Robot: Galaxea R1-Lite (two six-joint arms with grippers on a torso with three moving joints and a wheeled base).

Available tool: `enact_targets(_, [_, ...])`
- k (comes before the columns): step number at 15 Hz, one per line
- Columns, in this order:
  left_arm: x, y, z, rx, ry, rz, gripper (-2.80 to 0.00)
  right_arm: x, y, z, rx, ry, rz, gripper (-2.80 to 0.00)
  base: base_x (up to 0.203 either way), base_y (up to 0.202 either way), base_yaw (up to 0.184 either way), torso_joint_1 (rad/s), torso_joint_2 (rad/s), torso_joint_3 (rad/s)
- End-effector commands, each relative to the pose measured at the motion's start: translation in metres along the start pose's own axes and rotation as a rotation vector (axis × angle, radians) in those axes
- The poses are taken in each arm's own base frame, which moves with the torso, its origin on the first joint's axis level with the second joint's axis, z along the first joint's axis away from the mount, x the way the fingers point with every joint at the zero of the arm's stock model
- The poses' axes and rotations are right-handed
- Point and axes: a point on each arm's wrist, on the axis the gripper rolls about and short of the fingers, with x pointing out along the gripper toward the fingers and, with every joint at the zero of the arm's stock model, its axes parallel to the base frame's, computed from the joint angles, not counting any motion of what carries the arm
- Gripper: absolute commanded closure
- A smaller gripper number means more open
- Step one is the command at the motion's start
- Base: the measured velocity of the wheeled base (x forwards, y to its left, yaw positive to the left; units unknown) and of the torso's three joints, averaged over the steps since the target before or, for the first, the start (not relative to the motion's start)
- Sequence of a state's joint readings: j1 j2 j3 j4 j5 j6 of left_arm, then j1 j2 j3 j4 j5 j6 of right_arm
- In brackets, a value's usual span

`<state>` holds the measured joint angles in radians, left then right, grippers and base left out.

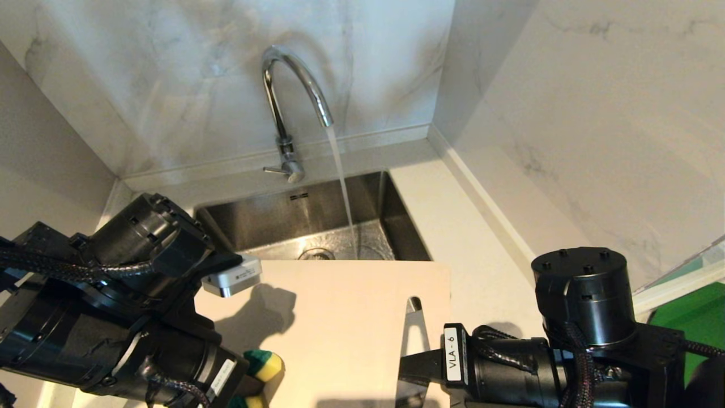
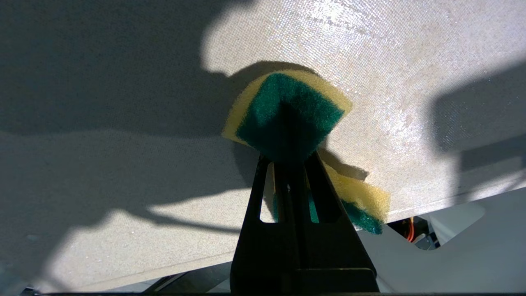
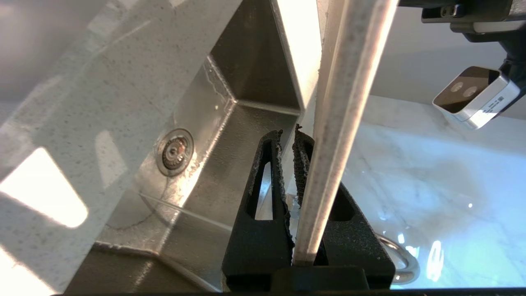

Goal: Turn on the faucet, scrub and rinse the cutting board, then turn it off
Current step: Scrub the cutting board underwater

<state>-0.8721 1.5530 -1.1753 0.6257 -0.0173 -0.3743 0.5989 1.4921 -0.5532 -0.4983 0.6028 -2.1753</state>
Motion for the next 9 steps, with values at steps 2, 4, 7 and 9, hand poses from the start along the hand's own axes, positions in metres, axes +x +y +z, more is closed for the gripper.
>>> enact_targets(2, [0.001,0.001,-0.002,-0.003,0.013,0.0,0.0,0.0,0.002,0.002,-0.006,-0.01,0.004,0.0,0.0,0.0,0.0,0.0,0.0,0.0])
enact_targets(4, [0.002,0.004,-0.009,-0.004,0.029,0.007,0.0,0.001,0.002,0.002,-0.007,-0.011,0.003,0.0,0.0,0.0,0.0,0.0,0.0,0.0])
enact_targets(7, [-0.001,0.02,-0.016,-0.017,0.011,0.032,0.0,0.0,0.002,0.001,-0.009,-0.008,0.002,0.0,0.0,0.0,0.0,0.0,0.0,0.0])
enact_targets(9, [-0.007,0.034,-0.019,-0.041,-0.008,0.061,0.0,0.0,0.002,0.002,-0.011,-0.009,0.0,0.0,0.0,0.0,0.0,0.0,0.0,0.0])
